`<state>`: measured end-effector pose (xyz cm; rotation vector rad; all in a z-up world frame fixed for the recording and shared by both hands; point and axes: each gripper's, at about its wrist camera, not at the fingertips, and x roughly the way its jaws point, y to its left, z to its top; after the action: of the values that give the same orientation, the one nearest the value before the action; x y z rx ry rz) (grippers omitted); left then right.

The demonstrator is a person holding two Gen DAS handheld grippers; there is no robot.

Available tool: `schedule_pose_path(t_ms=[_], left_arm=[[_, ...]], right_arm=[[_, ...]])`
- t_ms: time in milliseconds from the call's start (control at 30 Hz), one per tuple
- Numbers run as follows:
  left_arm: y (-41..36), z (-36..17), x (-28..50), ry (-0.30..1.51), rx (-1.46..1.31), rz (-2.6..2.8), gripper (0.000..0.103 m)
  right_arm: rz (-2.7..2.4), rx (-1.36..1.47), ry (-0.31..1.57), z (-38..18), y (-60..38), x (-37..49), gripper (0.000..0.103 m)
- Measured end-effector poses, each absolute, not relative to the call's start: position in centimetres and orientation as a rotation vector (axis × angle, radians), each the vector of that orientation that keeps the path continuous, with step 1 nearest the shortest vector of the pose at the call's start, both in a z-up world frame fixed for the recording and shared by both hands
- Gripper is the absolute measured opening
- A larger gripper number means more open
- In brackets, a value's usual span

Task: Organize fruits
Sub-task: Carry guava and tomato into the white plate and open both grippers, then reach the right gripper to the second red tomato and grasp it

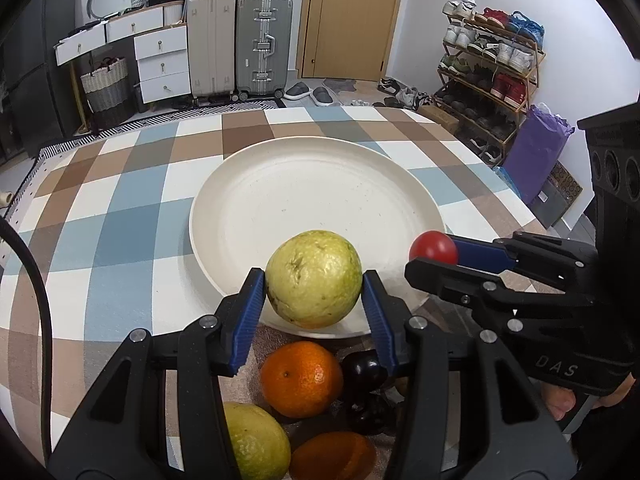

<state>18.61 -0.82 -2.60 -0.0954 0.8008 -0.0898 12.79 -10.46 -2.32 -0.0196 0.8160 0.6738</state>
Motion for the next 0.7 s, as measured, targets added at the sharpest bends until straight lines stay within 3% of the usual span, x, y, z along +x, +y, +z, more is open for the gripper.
schedule_pose_path(t_ms=[100,167,300,367,400,467,600,667,700], left_arm=[[-0.4,-2.7,18.6,0.801,-0.121,-0.084,0.047],[0.0,-2.4,18.2,0.779,-0.141,-0.083,0.047],[0.7,-1.7,17.5,0.760,-0.148,-0.072,0.049],[1.1,-1.2,16.7,0.742,-0.153,-0.064,0.057],[1.3,-1.0,16.2,0.726,-0.156,-0.057,0.066],[1.6,-0.5,15.2,0.699,-0.152,-0.033,0.080],[2.0,0.3,12.9,0.676,-0.142,-0.024,0.085],[2.1,0.6,11.6,0.664,-0.139,-0.011,0.093],[2.2,0.7,11.1,0.656,-0.138,-0.008,0.103]], right_arm=[[0.668,-0.022,0.812,-2.2,-10.5,12.7,0.036],[0.672,-0.023,0.795,-2.0,-10.8,12.4,0.048],[0.660,-0.038,0.757,-1.1,-11.5,11.6,0.057],[0.649,-0.041,0.755,-0.9,-11.9,11.3,0.070],[0.646,-0.038,0.749,-0.8,-12.2,11.1,0.075],[0.644,-0.034,0.740,-0.6,-12.8,10.6,0.079],[0.621,-0.037,0.727,-0.2,-13.5,9.9,0.093],[0.614,-0.031,0.718,0.1,-13.9,9.5,0.102],[0.611,-0.022,0.710,0.2,-14.1,9.2,0.103]])
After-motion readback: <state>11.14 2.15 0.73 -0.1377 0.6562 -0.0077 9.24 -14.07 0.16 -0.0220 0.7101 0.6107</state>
